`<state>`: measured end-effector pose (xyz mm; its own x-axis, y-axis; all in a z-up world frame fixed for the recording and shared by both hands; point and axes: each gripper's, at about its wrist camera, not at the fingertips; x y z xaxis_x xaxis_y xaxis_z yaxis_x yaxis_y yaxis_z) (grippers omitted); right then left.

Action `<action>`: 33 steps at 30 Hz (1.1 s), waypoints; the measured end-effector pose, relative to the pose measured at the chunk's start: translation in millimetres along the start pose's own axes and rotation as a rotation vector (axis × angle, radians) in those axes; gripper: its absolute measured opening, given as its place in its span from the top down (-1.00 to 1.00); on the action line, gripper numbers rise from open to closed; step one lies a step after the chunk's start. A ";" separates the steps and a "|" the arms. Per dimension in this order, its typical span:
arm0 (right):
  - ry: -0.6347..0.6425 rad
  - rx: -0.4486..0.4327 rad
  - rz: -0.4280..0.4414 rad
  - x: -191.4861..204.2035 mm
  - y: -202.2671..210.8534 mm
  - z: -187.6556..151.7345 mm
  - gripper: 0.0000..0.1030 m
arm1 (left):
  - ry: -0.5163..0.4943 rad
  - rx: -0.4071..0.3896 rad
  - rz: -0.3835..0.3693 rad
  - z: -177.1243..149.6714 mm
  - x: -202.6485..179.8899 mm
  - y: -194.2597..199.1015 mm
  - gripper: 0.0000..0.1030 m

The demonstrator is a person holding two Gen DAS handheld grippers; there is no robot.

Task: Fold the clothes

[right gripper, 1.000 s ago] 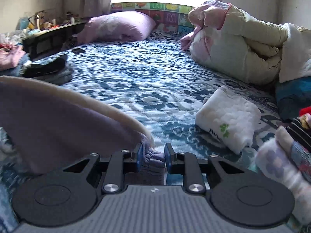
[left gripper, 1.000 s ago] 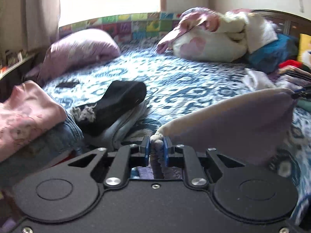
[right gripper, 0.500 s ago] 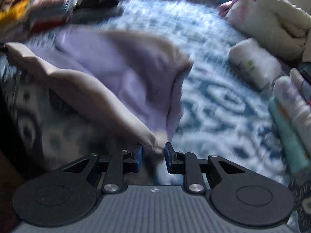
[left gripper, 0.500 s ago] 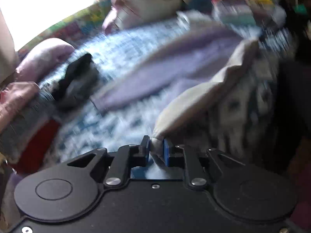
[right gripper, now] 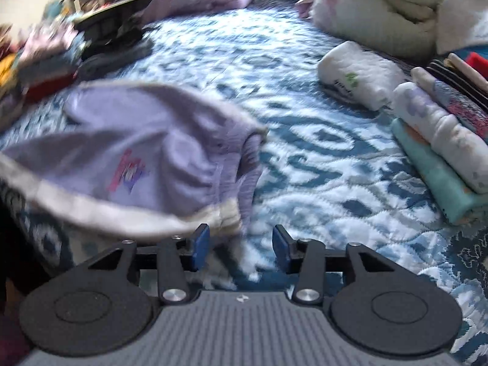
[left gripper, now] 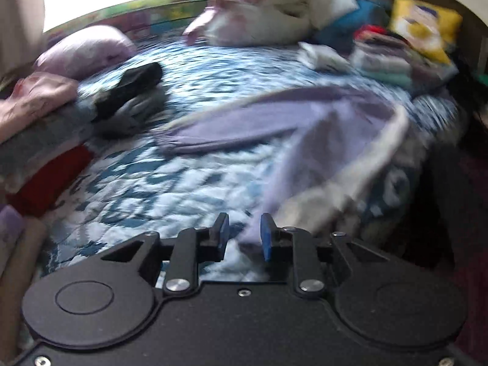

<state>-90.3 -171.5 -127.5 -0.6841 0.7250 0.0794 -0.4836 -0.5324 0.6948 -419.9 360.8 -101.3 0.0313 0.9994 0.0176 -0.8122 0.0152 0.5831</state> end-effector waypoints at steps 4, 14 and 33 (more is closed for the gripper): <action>-0.089 -0.031 -0.055 -8.9 -17.8 25.7 -0.05 | 0.163 0.013 0.104 26.4 29.6 -32.9 0.15; -0.359 -0.070 -0.084 -37.0 -84.9 65.8 -0.27 | 0.406 0.058 0.169 72.3 86.5 -117.7 0.11; -0.385 0.017 0.096 -40.8 -167.9 81.4 0.00 | 0.601 0.152 0.094 85.8 137.3 -231.6 0.19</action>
<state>63.2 -76.2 -189.2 -0.4694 0.7850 0.4044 -0.4158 -0.6005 0.6830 -177.5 491.6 -164.3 -0.4053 0.8405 -0.3596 -0.7022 -0.0344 0.7111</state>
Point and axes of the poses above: each gripper's, at about its wrist camera, not at the fingertips, and y roughly against the way its jaws point, x to its left, z to its top, and after that the axes turned 5 degrees about -x, right-handed
